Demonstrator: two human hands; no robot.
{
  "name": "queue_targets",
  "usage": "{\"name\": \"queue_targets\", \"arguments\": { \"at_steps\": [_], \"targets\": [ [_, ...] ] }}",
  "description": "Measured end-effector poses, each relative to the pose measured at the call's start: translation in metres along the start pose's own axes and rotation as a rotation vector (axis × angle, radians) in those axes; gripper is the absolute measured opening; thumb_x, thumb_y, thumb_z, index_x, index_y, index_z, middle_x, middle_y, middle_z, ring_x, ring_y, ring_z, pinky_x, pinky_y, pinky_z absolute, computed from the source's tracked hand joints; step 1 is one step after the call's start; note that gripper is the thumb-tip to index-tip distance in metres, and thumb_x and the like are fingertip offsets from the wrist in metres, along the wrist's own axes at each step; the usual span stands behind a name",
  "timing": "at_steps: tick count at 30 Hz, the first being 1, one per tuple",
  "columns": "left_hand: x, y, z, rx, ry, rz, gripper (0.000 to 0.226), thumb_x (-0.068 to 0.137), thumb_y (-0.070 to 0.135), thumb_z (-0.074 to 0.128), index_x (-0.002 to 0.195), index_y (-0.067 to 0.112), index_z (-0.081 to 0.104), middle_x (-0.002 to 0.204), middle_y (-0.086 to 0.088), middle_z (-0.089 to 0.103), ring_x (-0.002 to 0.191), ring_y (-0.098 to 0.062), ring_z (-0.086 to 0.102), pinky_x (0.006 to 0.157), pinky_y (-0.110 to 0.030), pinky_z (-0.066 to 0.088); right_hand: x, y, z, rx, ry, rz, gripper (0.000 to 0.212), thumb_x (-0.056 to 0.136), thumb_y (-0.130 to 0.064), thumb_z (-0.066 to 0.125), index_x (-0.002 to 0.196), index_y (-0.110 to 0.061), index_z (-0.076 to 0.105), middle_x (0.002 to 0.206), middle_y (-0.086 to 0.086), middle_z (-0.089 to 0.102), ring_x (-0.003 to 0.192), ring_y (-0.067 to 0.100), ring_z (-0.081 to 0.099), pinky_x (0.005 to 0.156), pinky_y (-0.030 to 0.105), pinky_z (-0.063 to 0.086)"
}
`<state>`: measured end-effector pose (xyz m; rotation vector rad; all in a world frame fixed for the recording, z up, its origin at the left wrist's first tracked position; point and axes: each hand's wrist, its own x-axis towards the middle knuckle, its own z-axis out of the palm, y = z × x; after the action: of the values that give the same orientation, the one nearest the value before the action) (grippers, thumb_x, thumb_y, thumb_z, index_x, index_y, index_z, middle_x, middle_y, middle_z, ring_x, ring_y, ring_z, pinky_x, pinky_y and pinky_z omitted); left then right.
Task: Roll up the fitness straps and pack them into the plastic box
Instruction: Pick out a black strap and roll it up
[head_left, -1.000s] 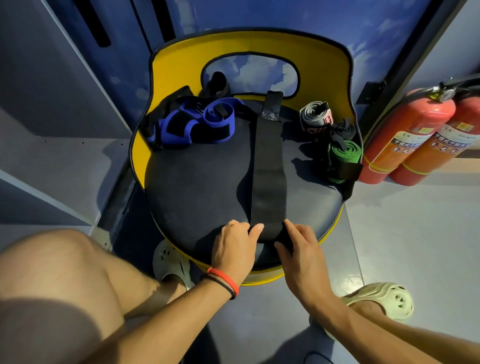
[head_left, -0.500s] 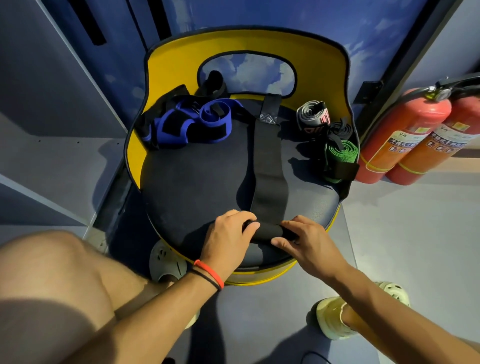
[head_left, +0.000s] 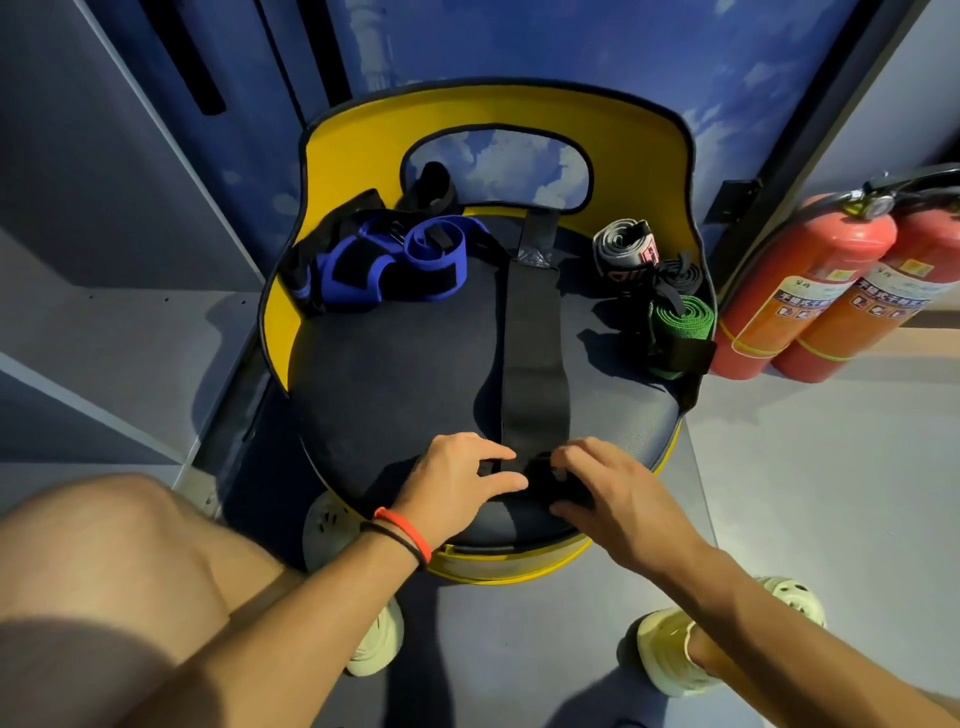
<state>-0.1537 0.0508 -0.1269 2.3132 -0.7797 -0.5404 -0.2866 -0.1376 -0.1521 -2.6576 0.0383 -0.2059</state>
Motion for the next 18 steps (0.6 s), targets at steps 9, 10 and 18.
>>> {"name": "queue_targets", "arguments": {
  "at_steps": [9,10,18],
  "targets": [
    [-0.013,0.006,0.015,-0.032,0.152,-0.086,0.036,0.087,0.054,0.071,0.115,0.032,0.066,0.103,0.009,0.068,0.086,-0.006,0.062,0.06,-0.011,0.042,-0.002,0.008,0.003,0.161,0.045,0.134,0.043,0.084,-0.024,0.082,0.124,-0.025,0.066,0.114,-0.008,0.057,0.097,0.012,0.057,0.081,0.021,0.052],
    [-0.015,0.006,0.019,-0.012,0.157,-0.063,0.04,0.085,0.055,0.073,0.117,0.033,0.064,0.105,0.009,0.067,0.086,-0.007,0.062,0.063,-0.014,0.047,-0.001,0.011,0.002,0.18,0.041,0.152,0.044,0.085,-0.026,0.082,0.126,-0.025,0.066,0.113,-0.007,0.054,0.096,0.012,0.055,0.083,0.02,0.051],
    [-0.008,0.004,0.018,-0.138,0.142,-0.134,0.044,0.076,0.045,0.085,0.111,0.02,0.077,0.097,0.01,0.073,0.088,-0.004,0.067,0.068,-0.009,0.047,0.008,0.019,-0.007,0.319,-0.089,0.293,0.052,0.085,-0.048,0.074,0.132,-0.026,0.065,0.104,-0.01,0.056,0.097,0.009,0.057,0.077,0.011,0.042]
  ]
}}
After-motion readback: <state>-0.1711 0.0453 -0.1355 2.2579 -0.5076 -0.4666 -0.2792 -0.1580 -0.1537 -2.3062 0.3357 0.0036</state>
